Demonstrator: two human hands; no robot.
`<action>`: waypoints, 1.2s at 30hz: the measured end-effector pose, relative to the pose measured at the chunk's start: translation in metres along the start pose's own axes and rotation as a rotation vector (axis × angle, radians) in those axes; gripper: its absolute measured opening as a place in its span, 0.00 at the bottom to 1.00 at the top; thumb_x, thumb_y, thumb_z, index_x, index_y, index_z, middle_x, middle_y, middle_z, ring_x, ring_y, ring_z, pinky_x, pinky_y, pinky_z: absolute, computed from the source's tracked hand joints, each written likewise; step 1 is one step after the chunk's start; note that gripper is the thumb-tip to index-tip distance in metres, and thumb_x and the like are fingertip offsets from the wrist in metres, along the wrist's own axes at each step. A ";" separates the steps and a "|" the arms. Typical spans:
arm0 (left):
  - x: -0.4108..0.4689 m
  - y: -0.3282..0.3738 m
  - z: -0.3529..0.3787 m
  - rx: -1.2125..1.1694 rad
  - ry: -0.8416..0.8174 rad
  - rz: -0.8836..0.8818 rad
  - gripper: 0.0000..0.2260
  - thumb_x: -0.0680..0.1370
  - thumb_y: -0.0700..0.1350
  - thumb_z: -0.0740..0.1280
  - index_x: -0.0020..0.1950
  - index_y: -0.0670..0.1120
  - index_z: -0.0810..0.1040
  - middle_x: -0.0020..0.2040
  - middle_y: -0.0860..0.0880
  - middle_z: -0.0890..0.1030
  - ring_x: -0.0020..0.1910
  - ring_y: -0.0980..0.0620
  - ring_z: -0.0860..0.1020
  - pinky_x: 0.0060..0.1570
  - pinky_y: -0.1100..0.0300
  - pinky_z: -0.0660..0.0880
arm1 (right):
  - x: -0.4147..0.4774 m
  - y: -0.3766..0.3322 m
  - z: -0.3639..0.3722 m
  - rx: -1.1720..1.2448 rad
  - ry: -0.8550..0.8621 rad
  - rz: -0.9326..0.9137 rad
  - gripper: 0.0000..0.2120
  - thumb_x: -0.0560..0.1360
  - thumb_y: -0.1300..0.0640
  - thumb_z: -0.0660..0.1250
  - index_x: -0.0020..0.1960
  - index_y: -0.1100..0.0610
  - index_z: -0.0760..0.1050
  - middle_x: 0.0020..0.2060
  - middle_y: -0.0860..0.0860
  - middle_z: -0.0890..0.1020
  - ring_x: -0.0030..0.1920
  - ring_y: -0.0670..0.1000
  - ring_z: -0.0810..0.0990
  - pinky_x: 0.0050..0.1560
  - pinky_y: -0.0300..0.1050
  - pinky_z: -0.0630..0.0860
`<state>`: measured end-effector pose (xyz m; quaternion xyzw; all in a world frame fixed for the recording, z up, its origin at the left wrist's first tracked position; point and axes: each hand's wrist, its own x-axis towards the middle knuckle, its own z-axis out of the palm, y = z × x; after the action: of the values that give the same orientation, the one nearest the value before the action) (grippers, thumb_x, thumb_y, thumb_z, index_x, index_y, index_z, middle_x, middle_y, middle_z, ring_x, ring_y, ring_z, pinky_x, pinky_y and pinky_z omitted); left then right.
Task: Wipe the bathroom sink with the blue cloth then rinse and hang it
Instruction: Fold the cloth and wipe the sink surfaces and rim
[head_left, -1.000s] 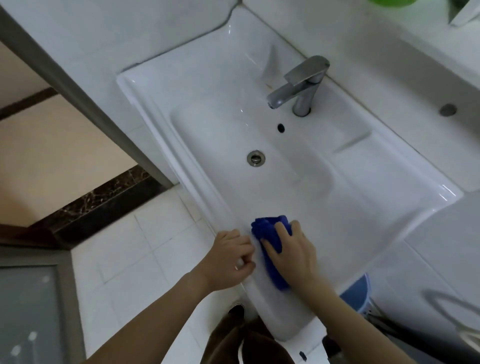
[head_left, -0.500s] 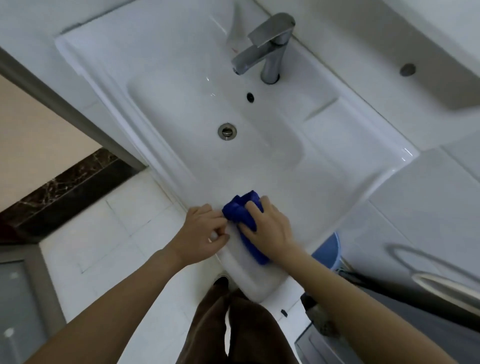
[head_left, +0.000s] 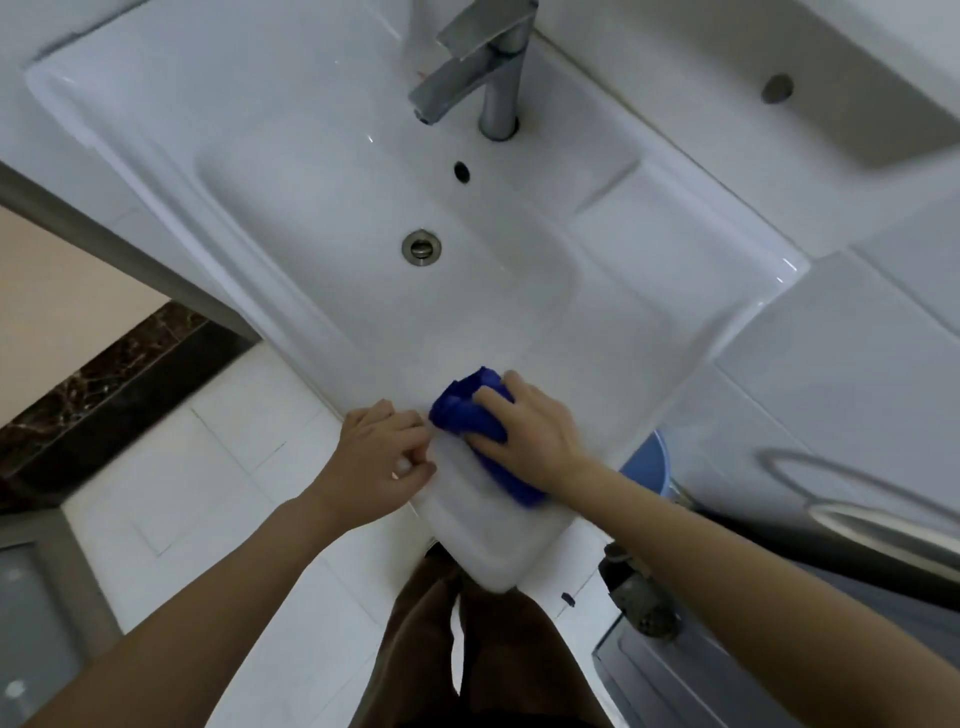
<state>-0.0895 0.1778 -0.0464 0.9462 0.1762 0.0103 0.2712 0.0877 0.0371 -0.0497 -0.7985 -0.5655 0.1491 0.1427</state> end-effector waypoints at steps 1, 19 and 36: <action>0.000 0.000 0.000 0.010 0.001 -0.006 0.08 0.69 0.52 0.63 0.34 0.52 0.66 0.35 0.59 0.69 0.40 0.57 0.64 0.43 0.59 0.57 | 0.009 0.024 -0.009 -0.042 0.033 0.036 0.17 0.74 0.44 0.69 0.54 0.56 0.74 0.48 0.57 0.76 0.39 0.60 0.78 0.34 0.43 0.66; -0.001 0.001 0.003 0.030 0.019 -0.030 0.09 0.69 0.52 0.64 0.33 0.52 0.67 0.35 0.58 0.72 0.39 0.58 0.65 0.44 0.59 0.58 | 0.032 0.114 -0.064 -0.337 0.178 0.375 0.20 0.79 0.45 0.62 0.64 0.58 0.71 0.60 0.62 0.73 0.50 0.63 0.77 0.40 0.51 0.72; 0.003 0.003 0.000 0.031 -0.053 -0.025 0.12 0.68 0.49 0.68 0.35 0.53 0.64 0.37 0.60 0.69 0.40 0.59 0.67 0.48 0.62 0.62 | 0.171 0.138 -0.098 -0.510 0.129 0.368 0.18 0.83 0.50 0.56 0.65 0.61 0.69 0.66 0.59 0.70 0.50 0.59 0.77 0.37 0.48 0.66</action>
<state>-0.0861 0.1764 -0.0446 0.9479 0.1810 -0.0210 0.2614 0.2997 0.1489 -0.0276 -0.9052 -0.4205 -0.0250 -0.0561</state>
